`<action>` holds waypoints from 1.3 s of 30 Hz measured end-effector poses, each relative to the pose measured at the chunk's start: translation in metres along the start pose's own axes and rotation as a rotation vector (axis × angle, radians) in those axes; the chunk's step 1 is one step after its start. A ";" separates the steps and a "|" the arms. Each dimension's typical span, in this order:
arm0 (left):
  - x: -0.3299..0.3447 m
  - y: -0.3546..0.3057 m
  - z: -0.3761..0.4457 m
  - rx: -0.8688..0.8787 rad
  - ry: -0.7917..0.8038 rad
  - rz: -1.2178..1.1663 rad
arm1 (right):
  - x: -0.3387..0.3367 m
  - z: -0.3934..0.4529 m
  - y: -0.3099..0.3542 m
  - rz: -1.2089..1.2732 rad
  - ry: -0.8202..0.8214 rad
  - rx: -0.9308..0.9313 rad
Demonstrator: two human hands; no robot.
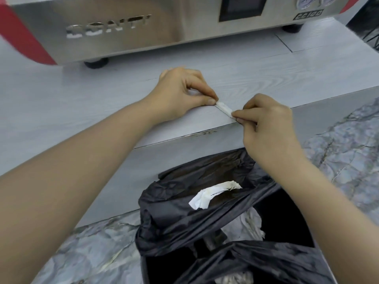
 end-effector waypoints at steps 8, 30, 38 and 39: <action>-0.035 0.024 -0.096 -0.104 -0.074 0.033 | 0.038 0.005 0.070 0.019 0.074 -0.120; 0.160 -0.050 -0.185 -0.658 -0.623 -0.946 | 0.106 -0.107 0.016 0.925 0.208 0.587; 0.190 -0.063 -0.161 -0.634 -0.562 -0.683 | 0.104 -0.116 -0.011 1.130 0.266 0.675; 0.193 -0.063 -0.159 -0.633 -0.554 -0.633 | 0.103 -0.117 -0.015 1.133 0.294 0.669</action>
Point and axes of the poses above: each hand's wrist, its own z-axis towards the middle knuckle, its own x-axis out of the palm, y = z × x, the point moved 4 cm from there along z, towards the middle knuckle, and after that the axes turned 14 degrees about y, right-handed, at the moved point
